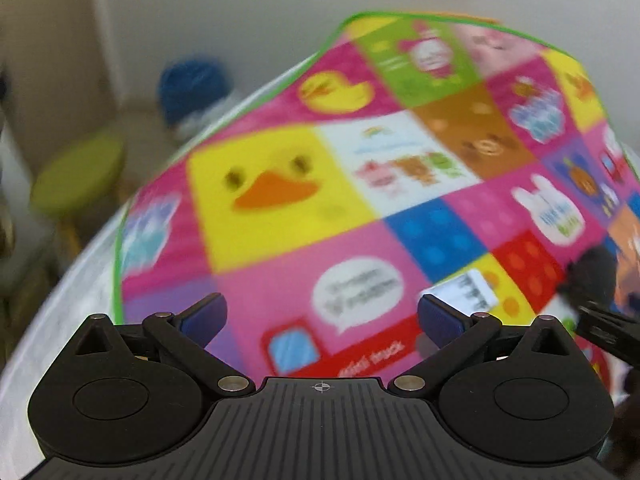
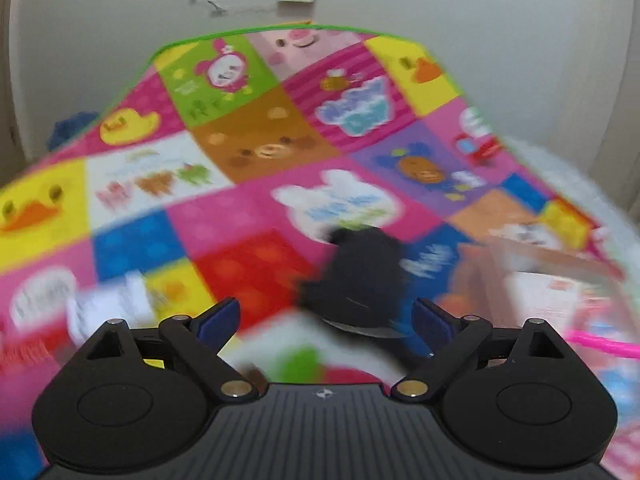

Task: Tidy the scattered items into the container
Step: 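Grasp the black plush toy with the right tool, then grasp the white battery charger with left tool while right tool holds plush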

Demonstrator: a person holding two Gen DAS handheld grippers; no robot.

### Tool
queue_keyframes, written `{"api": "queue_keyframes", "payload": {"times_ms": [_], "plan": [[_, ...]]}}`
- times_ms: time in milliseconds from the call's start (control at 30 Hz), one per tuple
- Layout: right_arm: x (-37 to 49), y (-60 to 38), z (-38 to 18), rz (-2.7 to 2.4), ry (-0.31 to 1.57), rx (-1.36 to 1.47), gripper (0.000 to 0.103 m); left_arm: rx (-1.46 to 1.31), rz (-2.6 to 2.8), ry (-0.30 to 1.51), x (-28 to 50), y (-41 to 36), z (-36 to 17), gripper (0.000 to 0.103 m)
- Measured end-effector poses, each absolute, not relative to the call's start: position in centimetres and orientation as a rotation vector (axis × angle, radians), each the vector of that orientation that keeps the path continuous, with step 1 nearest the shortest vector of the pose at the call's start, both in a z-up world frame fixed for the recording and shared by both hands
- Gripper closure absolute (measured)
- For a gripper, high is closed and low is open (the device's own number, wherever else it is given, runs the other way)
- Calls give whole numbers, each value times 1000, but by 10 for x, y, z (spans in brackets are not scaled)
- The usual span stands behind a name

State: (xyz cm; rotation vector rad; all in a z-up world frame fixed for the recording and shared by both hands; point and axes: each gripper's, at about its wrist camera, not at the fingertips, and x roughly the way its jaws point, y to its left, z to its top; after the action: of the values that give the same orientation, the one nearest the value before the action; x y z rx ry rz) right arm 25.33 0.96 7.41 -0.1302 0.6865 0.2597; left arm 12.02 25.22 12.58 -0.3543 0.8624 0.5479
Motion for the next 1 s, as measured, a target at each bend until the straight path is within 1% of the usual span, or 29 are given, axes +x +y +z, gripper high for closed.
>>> {"api": "queue_keyframes", "payload": {"times_ms": [67, 100, 133, 200, 233, 333, 400, 433, 500, 533, 567, 633, 800, 900, 1000], "plan": [[258, 34, 73, 328, 698, -69, 11, -448, 569, 872, 115, 265, 129, 0], [258, 46, 72, 346, 696, -65, 13, -465, 584, 868, 113, 269, 131, 0], [258, 56, 71, 330, 683, -81, 19, -466, 606, 865, 111, 271, 132, 0], [259, 69, 69, 183, 621, -141, 20, -489, 638, 860, 109, 276, 135, 0], [263, 70, 68, 95, 594, -164, 19, -522, 637, 855, 108, 278, 136, 0], [277, 61, 59, -90, 549, -250, 10, -575, 607, 834, 110, 277, 140, 0], [289, 50, 50, -114, 563, -303, 9, -526, 591, 830, 115, 269, 140, 0], [296, 45, 45, -108, 586, -315, 7, -504, 584, 836, 118, 265, 139, 0], [310, 34, 36, -86, 660, -296, 7, -495, 562, 863, 120, 261, 133, 0], [316, 27, 34, -69, 700, -266, 13, -505, 554, 877, 121, 261, 131, 0], [319, 20, 34, -48, 727, -228, 25, -519, 549, 890, 120, 262, 128, 0], [314, 11, 40, 5, 745, -184, 37, -537, 550, 910, 120, 263, 123, 0], [249, -8, 76, 193, 730, -202, 39, -520, 549, 926, 125, 262, 116, 0], [194, -11, 95, 274, 755, -317, 39, -501, 534, 943, 133, 257, 107, 0], [145, -17, 100, 235, 821, -466, 39, -473, 504, 986, 144, 247, 95, 0]]}}
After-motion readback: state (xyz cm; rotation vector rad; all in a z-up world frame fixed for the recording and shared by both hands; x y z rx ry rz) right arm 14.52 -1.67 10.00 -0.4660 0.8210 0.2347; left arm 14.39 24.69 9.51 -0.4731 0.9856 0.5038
